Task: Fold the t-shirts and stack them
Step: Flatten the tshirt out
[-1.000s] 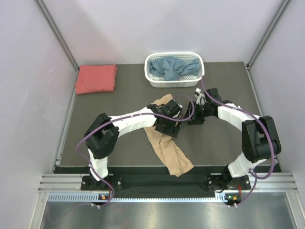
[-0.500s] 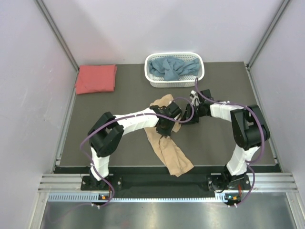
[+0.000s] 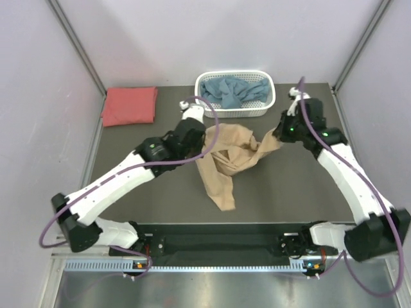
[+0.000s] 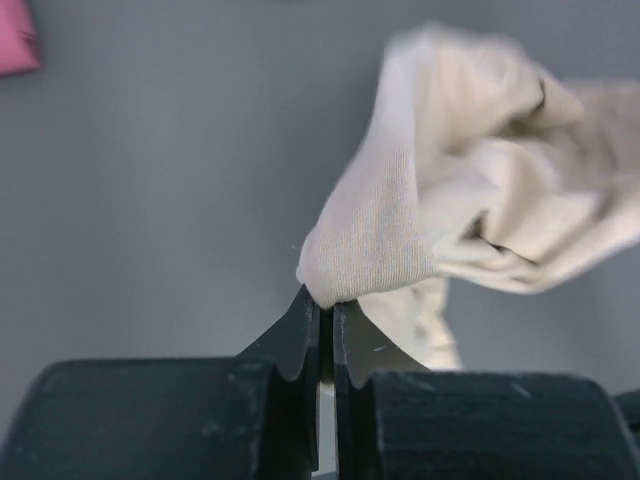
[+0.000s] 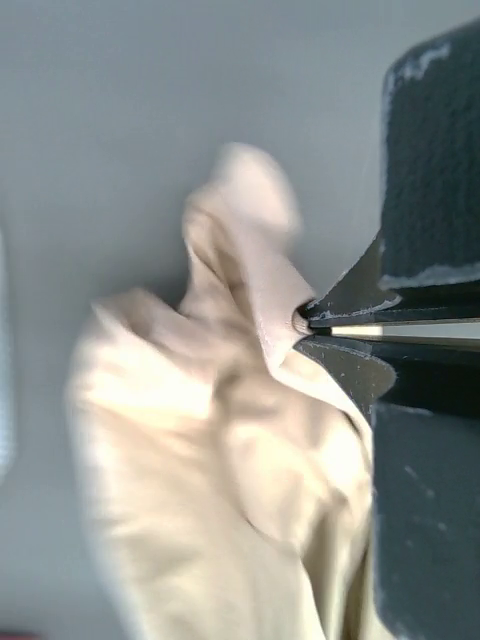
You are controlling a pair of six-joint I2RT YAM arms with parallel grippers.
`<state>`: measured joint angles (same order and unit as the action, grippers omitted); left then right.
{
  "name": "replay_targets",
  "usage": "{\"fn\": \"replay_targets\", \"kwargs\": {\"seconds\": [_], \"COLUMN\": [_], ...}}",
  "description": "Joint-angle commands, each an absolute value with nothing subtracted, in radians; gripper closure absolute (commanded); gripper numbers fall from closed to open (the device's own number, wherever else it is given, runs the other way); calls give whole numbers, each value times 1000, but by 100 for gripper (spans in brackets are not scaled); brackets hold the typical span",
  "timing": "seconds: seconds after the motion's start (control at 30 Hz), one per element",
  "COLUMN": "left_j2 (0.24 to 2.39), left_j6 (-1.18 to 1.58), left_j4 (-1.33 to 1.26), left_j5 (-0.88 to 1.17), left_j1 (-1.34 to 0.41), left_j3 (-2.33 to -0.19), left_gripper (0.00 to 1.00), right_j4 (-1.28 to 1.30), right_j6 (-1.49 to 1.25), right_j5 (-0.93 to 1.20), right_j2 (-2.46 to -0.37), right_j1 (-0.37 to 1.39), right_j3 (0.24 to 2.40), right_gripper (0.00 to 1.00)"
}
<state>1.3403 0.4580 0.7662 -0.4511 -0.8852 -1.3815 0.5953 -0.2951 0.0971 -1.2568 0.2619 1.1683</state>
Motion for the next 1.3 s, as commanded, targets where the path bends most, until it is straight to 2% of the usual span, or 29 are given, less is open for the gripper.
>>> {"fn": "replay_targets", "kwargs": {"seconds": [0.0,0.27,0.43,0.67,1.27], "left_j2": [1238,1143,1152,1270,1307], "left_j6": [479,430,373,341,394], "left_j4": [778,788,746,681,684], "left_j5": [-620,-750,-773,-557,-266], "left_j1": [-879,-877,-861,-810,-752], "left_j3": [-1371,-1410,-1471,-1588,-1531], "left_gripper": [100,100,100,100,100], "right_j4": [761,966,980,996,1066], "right_j6": [-265,-288,-281,-265,-175], "right_j5": [-86,-182,-241,-236,-377], "right_j2": [-1113,-974,-956,-988,-1039], "right_j1": [242,241,241,241,241], "right_j3": [1227,1425,1535,1583,1776], "right_gripper": [100,100,100,100,100]}}
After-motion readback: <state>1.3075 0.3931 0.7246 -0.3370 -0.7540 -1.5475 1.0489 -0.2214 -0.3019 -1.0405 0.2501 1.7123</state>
